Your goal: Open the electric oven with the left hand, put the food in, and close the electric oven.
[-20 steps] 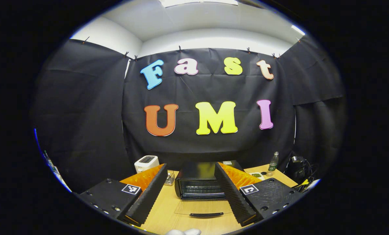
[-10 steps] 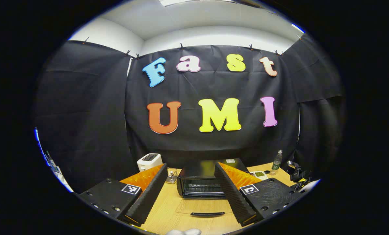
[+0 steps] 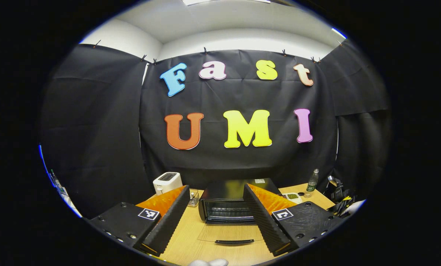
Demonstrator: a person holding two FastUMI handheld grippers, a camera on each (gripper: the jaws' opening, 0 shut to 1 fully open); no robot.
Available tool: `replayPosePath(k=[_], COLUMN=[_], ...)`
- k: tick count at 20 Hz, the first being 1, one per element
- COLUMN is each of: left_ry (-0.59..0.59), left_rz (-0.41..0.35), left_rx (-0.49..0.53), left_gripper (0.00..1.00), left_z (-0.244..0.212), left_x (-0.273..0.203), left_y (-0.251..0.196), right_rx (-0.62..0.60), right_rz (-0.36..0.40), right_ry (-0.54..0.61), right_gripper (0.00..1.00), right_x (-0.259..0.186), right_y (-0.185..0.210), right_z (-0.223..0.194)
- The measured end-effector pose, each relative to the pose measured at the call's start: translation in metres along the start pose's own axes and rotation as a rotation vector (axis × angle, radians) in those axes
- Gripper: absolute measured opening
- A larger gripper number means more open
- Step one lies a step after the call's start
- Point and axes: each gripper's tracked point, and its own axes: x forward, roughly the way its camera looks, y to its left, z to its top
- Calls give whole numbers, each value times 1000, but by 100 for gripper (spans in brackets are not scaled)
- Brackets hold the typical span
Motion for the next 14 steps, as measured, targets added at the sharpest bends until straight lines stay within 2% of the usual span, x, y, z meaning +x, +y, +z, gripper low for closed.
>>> replayPosePath(k=[1,2,3,4,5,6,10,14], left_ry=[1,3,8,8,12,15,33,41], left_rz=[-5,-15,-22,-32,-45,-58,-121,-179], left_rx=[-4,-7,-7,-6,-6,-6,8,37], left_gripper=[95,95,95,95,95,95,95,95], left_z=[0,-1,-3,-2,-3,-4,-7,-10], left_x=[0,1,1,1,2,3,6,8], left_y=[1,3,4,7,8,10,20,28], right_rx=[7,19,36,58,84,122,290,427], right_rz=[8,19,34,48,65,76,145,175], right_ry=[-27,-54,-83,-112,-139,-170,-286,-398], right_gripper=[40,35,40,40,35,35,35,35], right_x=[-4,-8,-8,-8,-7,-3,26,70], right_y=[10,21,34,46,59,71,117,146], right_z=[6,11,16,19,20,21,13,1])
